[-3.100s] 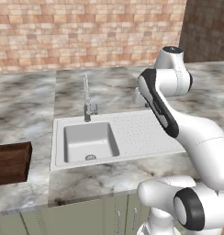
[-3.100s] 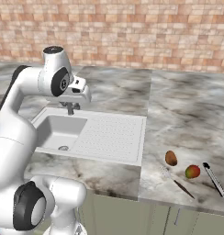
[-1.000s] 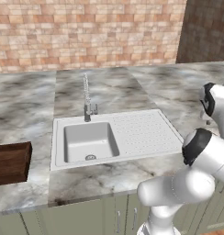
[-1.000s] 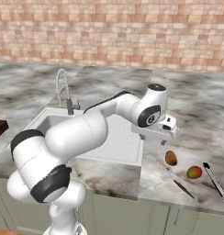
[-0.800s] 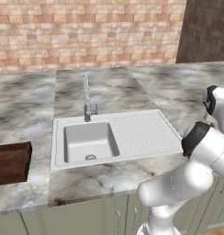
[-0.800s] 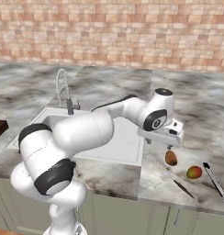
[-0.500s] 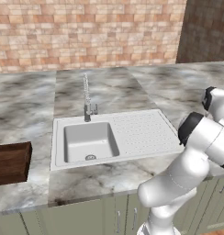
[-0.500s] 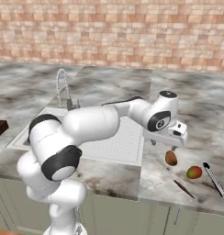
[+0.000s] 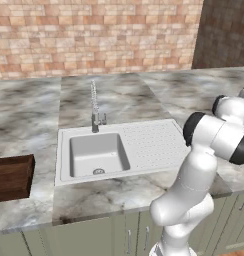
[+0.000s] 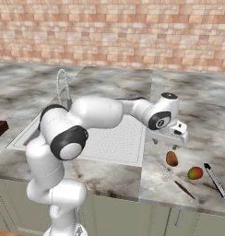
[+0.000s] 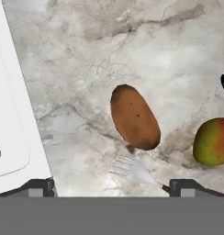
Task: Pick up all produce items and place them in the sink. Turn on the sink faucet to wash them. Then turn the sink off and put them in the tray.
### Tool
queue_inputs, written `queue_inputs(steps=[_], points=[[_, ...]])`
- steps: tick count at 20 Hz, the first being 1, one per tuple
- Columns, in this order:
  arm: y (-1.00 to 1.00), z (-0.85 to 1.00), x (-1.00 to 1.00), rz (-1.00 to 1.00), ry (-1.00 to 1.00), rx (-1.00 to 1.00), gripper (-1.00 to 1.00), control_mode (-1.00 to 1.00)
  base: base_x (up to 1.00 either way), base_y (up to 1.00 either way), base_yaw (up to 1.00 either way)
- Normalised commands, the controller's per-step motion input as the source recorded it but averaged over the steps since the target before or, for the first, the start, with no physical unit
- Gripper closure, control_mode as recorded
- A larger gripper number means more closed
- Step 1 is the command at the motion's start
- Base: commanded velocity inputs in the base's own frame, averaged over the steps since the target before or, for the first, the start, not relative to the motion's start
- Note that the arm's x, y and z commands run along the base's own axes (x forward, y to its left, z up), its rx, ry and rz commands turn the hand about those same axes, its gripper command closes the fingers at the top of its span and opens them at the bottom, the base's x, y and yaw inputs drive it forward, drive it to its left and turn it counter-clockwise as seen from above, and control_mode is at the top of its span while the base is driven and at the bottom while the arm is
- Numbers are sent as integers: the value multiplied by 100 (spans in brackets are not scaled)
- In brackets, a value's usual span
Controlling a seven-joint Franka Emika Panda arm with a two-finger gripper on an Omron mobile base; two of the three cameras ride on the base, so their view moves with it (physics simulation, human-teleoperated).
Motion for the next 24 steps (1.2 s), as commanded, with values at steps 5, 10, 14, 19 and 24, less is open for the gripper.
queue_inputs(steps=[5,10,14,19,24], points=[[-11,-29,35,0,0,0,-100,-100,0,0,0],[-37,-16,30,0,0,0,-100,-100,0,0,0],[-37,-21,25,0,2,0,-100,-100,0,0,0],[-17,-24,1,1,3,0,-100,-100,0,0,0],[1,-23,-31,6,0,0,-100,-100,0,0,0]])
